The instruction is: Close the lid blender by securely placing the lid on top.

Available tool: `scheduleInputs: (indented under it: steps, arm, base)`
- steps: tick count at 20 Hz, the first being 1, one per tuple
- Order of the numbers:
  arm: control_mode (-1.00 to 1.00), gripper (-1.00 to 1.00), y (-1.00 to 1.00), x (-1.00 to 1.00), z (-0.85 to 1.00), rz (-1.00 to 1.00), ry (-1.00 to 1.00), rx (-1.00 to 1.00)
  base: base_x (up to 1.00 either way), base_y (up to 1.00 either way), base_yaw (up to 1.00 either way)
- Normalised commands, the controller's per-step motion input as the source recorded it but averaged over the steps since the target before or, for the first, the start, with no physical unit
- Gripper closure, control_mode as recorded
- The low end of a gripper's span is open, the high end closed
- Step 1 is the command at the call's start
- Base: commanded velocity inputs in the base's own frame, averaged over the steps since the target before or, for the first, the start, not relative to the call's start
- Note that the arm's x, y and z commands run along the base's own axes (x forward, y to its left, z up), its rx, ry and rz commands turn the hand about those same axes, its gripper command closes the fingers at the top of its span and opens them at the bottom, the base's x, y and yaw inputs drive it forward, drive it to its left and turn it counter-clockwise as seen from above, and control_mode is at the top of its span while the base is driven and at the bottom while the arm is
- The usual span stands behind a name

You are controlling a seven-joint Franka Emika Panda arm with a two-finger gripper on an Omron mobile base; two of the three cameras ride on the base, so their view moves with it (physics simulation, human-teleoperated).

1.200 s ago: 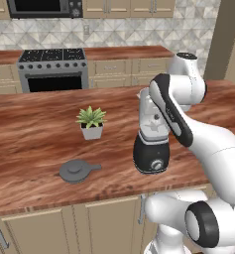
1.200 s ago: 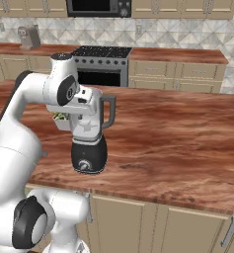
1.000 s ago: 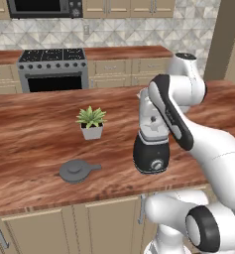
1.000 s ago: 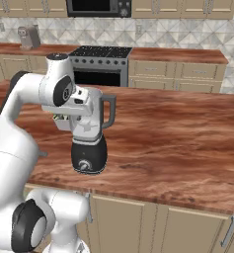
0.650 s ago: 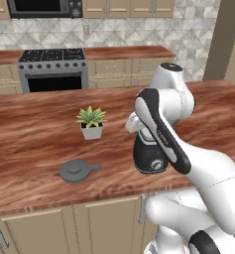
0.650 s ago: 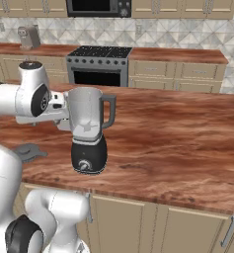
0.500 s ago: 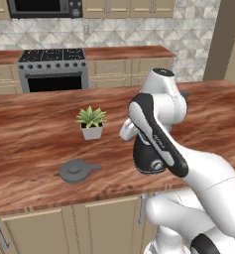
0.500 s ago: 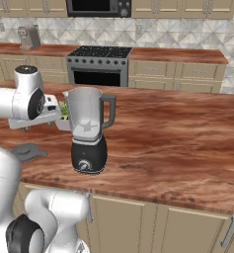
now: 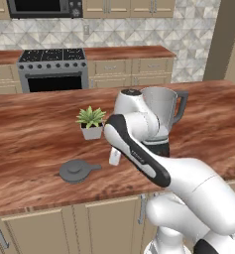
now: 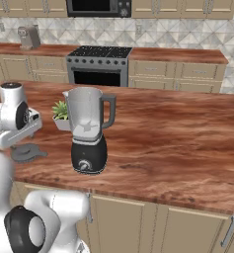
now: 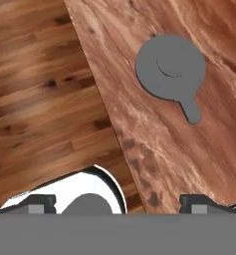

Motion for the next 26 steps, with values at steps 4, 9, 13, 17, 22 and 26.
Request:
scheduleInputs:
  steps: [4, 9, 13, 17, 22, 26]
  arm:
    - [-1.00, -1.00, 0.30, 0.11, -0.36, 0.02, 0.08, -0.21]
    - [-1.00, -1.00, 0.19, 0.35, -0.19, 0.00, 0.02, -0.11]
    - [-1.00, -1.00, 0.03, 0.40, -0.35, 0.02, 0.10, -0.03]
    - [-1.00, -1.00, 0.00, 0.31, -0.40, 0.02, 0.08, -0.01]
    - [-1.00, -1.00, 0.12, 0.36, -0.28, 0.00, 0.05, -0.03]
    - [-1.00, -1.00, 0.06, 0.24, -0.32, 0.00, 0.00, -0.08]
  base:
    - [0.00, 0.00, 0.00]
    - [0.00, 0.00, 0.00]
    - [0.00, 0.00, 0.00]
    - [0.00, 0.00, 0.00]
    - [0.00, 0.00, 0.00]
    - [0.00, 0.00, 0.00]
